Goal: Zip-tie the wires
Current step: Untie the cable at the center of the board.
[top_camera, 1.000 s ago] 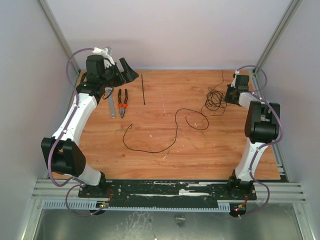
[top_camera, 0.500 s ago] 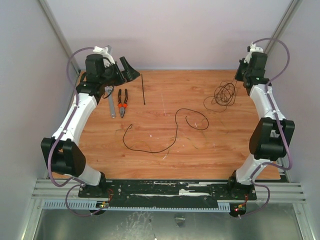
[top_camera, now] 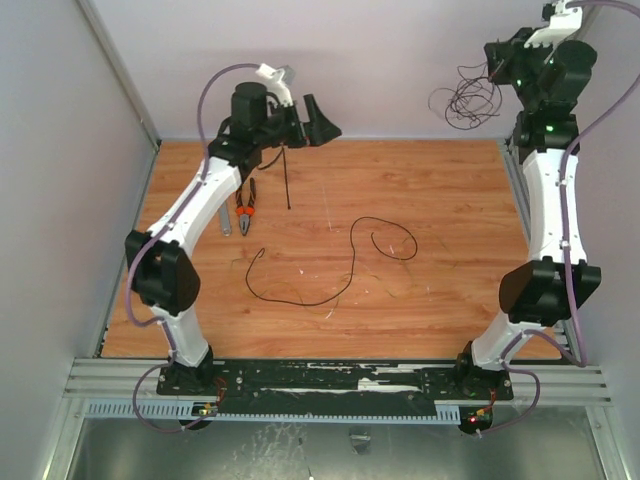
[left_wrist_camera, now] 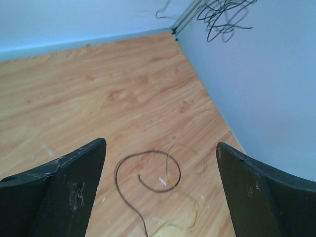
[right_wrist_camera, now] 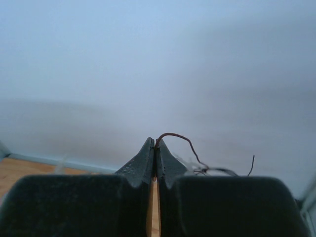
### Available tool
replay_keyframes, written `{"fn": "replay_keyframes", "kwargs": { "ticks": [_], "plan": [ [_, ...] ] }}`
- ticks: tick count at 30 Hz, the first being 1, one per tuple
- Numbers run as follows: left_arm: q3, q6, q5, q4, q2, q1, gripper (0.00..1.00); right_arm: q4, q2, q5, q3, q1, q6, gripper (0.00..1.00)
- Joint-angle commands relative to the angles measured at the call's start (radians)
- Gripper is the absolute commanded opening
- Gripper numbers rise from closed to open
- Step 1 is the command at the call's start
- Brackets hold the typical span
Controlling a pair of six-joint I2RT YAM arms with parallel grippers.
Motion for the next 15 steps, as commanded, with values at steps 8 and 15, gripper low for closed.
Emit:
{"fn": "replay_keyframes", "kwargs": {
  "ticks": [8,15],
  "plan": [
    [0.358,0.004,-0.100,0.161,0.351,-0.130,0.98,-0.047,0.057,-0.258,0.161,0.009,0.065,0.00],
    [0.516,0.007,-0.089,0.143,0.532,-0.214,0.97,-0.089,0.089,-0.228,0.236,0.008,0.033,0.00]
  ]
}}
